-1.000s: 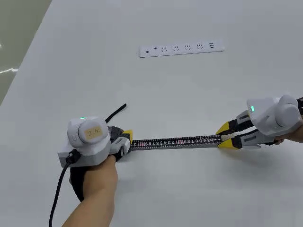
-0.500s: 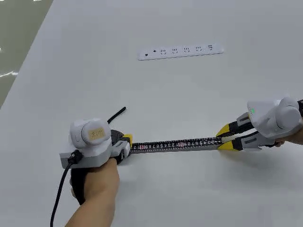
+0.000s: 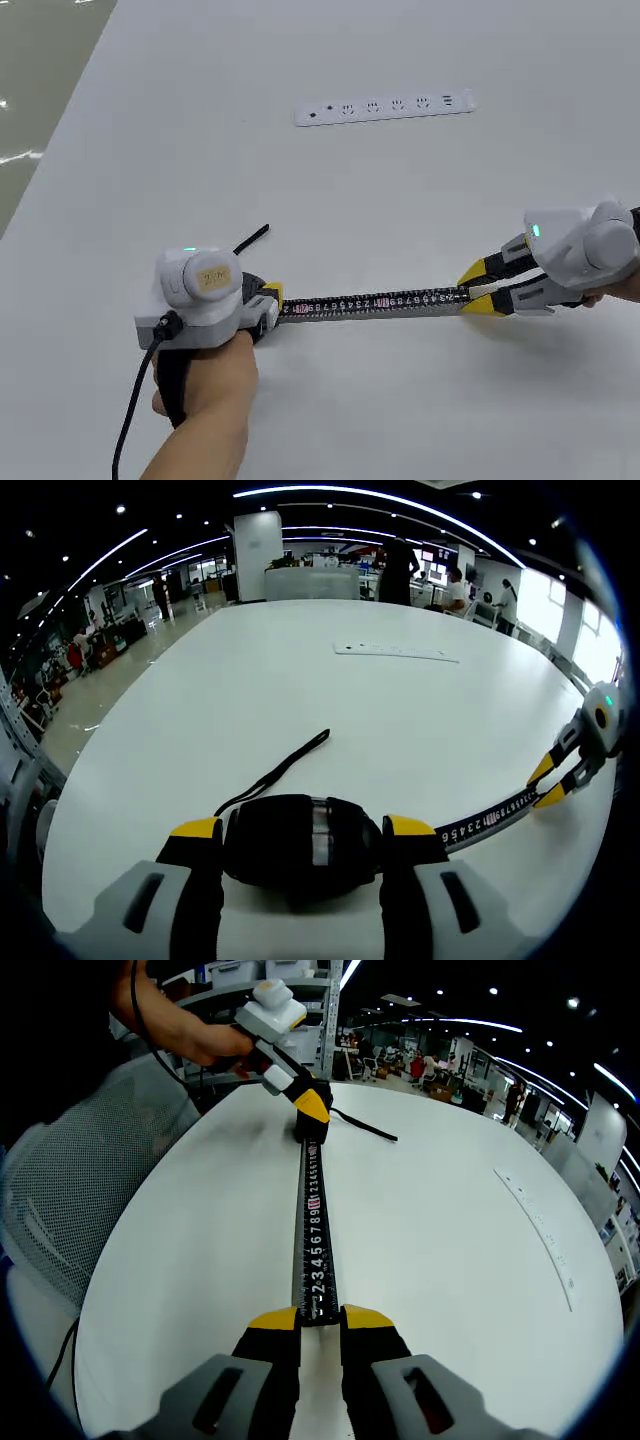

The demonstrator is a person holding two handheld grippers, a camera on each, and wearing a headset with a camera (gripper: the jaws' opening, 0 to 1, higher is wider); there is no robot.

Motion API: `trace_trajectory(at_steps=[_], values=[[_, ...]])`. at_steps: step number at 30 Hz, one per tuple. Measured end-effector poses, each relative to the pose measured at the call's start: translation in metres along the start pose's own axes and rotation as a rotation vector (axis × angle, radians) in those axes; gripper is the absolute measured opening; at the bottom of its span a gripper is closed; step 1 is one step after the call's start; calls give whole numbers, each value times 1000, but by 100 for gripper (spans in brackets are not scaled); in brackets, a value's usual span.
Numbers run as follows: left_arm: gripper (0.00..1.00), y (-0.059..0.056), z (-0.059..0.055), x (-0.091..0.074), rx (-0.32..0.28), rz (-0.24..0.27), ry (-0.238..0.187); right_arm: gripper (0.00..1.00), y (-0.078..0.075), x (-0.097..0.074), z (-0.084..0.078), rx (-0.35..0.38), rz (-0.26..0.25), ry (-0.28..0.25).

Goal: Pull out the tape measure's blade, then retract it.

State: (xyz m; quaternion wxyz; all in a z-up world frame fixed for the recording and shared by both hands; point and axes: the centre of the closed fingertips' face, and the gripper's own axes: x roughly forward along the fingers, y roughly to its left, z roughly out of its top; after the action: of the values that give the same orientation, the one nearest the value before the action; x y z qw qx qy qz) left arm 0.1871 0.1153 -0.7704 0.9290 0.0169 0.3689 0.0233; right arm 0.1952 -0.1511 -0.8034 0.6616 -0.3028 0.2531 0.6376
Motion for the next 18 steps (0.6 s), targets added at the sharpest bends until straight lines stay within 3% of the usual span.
trace_trajectory(at_steps=[18], values=[[60,1,-3,3,29,16,41,14,-1,0,3,-17,-3,-1]])
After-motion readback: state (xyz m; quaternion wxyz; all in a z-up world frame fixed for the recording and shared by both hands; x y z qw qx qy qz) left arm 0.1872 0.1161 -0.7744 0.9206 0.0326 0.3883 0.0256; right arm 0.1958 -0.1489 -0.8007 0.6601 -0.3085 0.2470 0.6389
